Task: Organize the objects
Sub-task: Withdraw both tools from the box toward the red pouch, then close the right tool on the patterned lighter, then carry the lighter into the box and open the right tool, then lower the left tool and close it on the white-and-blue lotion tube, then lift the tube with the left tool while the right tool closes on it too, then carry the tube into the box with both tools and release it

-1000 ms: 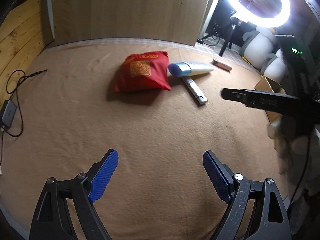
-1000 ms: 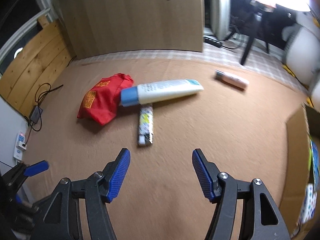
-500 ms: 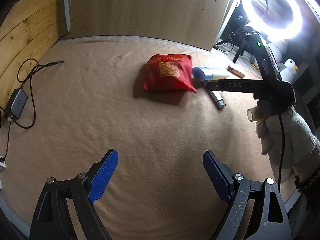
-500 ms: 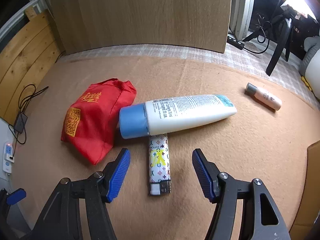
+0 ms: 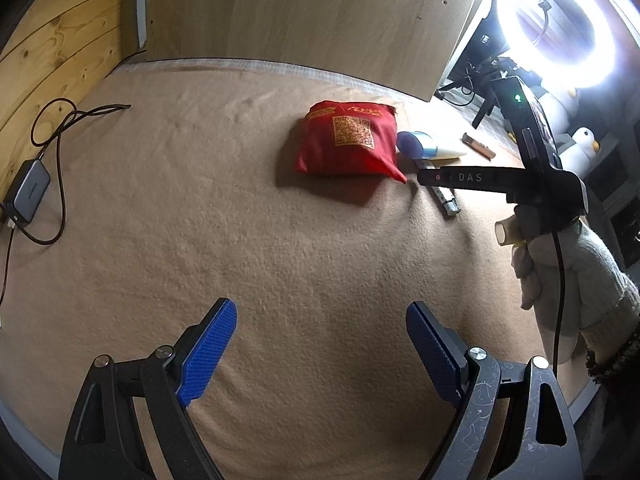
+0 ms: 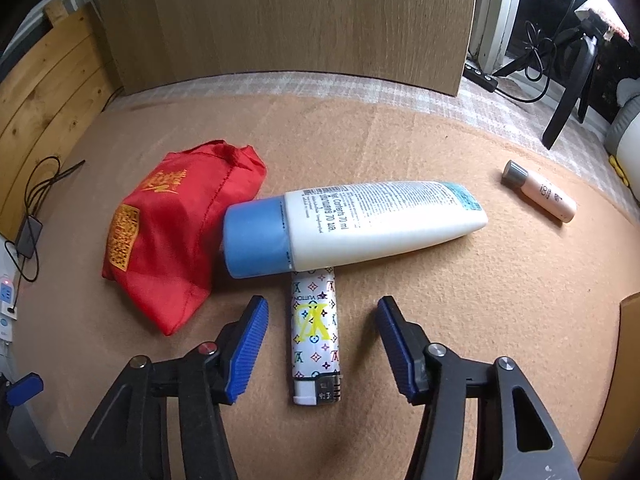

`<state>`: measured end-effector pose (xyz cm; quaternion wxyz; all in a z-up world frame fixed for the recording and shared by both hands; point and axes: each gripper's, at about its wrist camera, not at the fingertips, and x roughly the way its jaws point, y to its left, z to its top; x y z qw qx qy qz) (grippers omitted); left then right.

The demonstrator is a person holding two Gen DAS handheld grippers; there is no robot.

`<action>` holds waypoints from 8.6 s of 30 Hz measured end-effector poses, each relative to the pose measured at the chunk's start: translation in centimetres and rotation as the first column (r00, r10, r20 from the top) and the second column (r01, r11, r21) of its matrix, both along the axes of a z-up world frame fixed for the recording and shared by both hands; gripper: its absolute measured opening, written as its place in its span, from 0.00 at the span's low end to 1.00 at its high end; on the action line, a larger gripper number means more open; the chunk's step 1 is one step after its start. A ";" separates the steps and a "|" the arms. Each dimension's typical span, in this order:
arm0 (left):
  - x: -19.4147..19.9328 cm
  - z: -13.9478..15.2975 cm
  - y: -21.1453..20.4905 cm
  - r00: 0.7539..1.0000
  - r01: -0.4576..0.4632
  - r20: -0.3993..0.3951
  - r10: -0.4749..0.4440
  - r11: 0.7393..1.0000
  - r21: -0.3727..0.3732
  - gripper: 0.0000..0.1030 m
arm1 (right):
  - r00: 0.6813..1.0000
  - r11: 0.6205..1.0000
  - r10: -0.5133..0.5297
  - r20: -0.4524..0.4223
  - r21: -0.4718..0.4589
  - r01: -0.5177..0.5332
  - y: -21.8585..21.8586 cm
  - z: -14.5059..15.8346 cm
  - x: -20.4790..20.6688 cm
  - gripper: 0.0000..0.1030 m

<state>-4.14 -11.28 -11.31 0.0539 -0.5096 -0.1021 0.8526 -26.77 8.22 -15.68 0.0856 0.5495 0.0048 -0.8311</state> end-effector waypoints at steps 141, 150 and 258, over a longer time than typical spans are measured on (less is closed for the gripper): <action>-22.4 -3.9 16.2 0.971 0.207 0.091 -0.220 0.970 0.130 0.46 | 0.941 0.933 -0.323 -0.100 -0.200 0.299 20.4 7.3 20.4 0.32; -17.1 -4.1 16.6 0.969 0.219 0.086 -0.234 0.964 0.153 0.36 | 0.957 0.947 -0.270 -0.107 -0.212 0.243 18.1 7.4 19.3 0.32; -3.8 5.6 44.1 0.749 0.663 -0.116 -0.653 0.734 0.145 0.50 | 0.933 0.866 -0.359 -0.024 -0.382 0.323 30.5 9.0 20.8 0.37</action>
